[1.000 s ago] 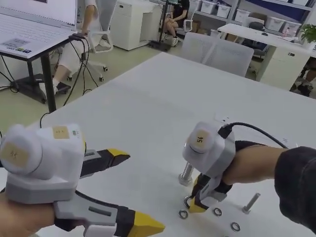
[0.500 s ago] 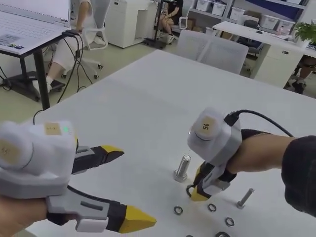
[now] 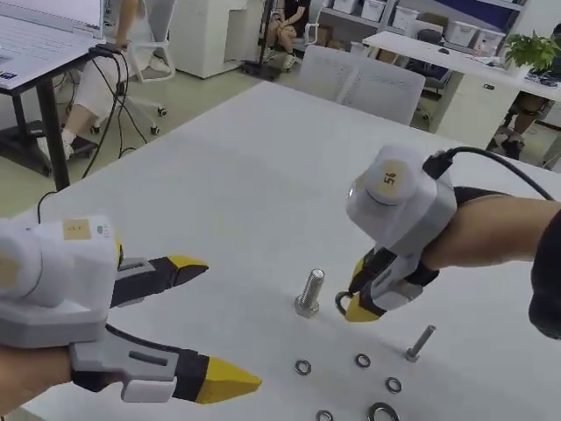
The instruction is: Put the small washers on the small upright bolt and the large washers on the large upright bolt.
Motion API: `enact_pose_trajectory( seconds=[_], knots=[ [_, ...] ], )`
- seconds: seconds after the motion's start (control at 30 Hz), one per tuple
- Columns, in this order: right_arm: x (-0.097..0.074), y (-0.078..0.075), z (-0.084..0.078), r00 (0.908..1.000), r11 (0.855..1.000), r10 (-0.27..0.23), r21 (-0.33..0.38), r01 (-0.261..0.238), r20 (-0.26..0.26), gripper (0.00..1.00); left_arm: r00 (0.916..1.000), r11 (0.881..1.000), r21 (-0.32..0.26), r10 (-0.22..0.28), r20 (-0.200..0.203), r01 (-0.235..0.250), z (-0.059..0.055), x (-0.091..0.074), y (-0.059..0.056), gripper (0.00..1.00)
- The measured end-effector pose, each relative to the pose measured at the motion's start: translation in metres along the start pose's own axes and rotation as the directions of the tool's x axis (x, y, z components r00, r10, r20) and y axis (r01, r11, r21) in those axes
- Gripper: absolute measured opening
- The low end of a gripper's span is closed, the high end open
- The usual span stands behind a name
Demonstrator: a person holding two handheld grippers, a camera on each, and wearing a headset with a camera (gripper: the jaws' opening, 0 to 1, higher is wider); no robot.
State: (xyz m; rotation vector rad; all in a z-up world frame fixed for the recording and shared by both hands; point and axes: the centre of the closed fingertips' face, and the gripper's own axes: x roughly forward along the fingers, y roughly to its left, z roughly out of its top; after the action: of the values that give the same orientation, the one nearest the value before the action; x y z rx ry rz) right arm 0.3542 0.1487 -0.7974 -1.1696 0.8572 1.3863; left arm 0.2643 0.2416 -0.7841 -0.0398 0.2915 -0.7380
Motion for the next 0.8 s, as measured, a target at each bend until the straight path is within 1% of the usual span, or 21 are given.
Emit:
enact_pose_trajectory(
  seconds=[0.2, 0.33, 0.57, 0.8],
  knots=[
    [-0.015, -0.007, 0.007, 0.9996, 1.0, -0.025, -0.012, 0.025, 0.016, 0.24, 1.0, 1.0, -0.007, 0.002, -0.009, -0.002, -0.008, 0.003, 0.004, 0.92],
    [-0.023, -0.012, 0.014, 0.9988, 0.999, -0.032, -0.01, 0.032, 0.037, 0.24, 0.9999, 1.0, -0.015, -0.003, -0.016, 0.003, -0.013, 0.004, 0.003, 0.92],
    [-0.023, -0.015, 0.025, 0.9986, 0.999, -0.033, -0.028, 0.034, 0.041, 0.24, 0.9997, 1.0, -0.016, -0.022, -0.012, 0.022, -0.013, 0.004, -0.001, 0.91],
    [-0.023, -0.017, 0.042, 0.9981, 0.998, -0.033, -0.051, 0.036, 0.052, 0.24, 0.9993, 0.999, -0.016, -0.035, -0.014, 0.035, -0.015, 0.003, -0.004, 0.9]
  ],
)
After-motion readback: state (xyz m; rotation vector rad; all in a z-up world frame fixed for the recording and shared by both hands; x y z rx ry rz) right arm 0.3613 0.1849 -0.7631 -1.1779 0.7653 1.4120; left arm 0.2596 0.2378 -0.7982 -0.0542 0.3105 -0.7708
